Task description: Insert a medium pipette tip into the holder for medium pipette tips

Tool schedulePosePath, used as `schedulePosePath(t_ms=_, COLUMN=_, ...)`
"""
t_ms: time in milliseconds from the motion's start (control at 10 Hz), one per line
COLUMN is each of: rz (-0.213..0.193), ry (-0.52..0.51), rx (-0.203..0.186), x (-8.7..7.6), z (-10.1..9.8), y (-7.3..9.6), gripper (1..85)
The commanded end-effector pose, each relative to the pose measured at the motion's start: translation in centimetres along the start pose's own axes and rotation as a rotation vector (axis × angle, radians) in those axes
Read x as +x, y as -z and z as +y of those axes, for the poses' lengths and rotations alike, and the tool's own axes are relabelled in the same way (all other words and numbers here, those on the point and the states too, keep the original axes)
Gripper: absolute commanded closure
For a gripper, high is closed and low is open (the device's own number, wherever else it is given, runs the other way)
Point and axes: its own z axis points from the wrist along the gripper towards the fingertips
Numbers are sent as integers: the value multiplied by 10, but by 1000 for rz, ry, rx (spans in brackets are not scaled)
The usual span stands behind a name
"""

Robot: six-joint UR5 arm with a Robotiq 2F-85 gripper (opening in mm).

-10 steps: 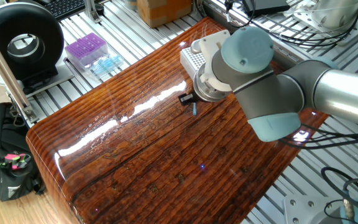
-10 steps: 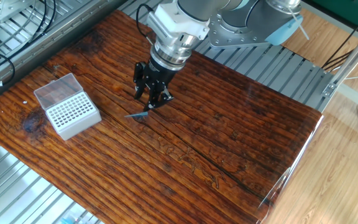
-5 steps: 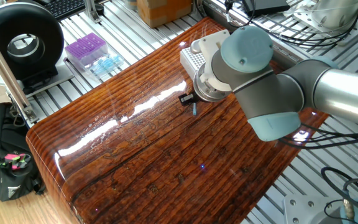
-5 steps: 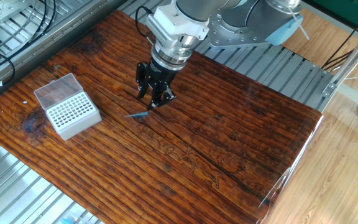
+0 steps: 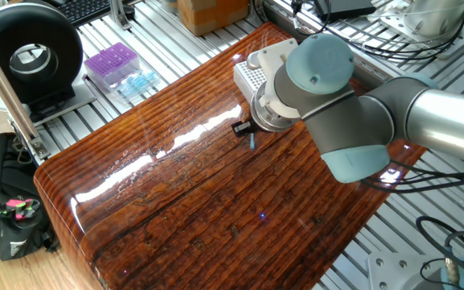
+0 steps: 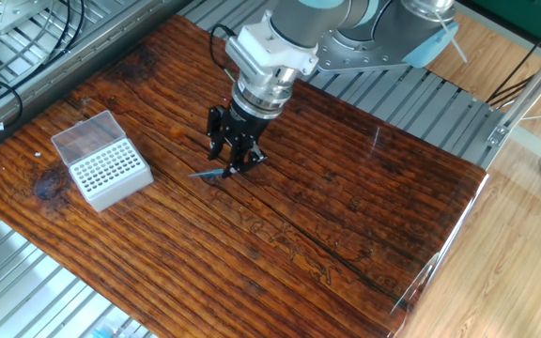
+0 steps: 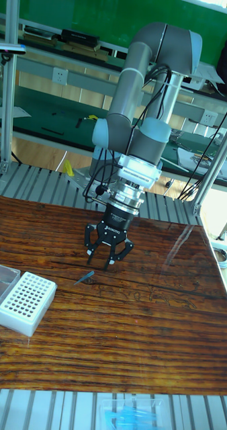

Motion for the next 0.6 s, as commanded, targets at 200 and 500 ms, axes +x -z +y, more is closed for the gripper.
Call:
schedulePosePath(t_ms=200, rz=-25, ry=-21, rx=17, x=-4, z=-10, y=-10, gripper=423)
schedulePosePath(t_ms=500, rz=-24, ry=-26, rx=18, x=-9, z=-12, y=-15, gripper=423)
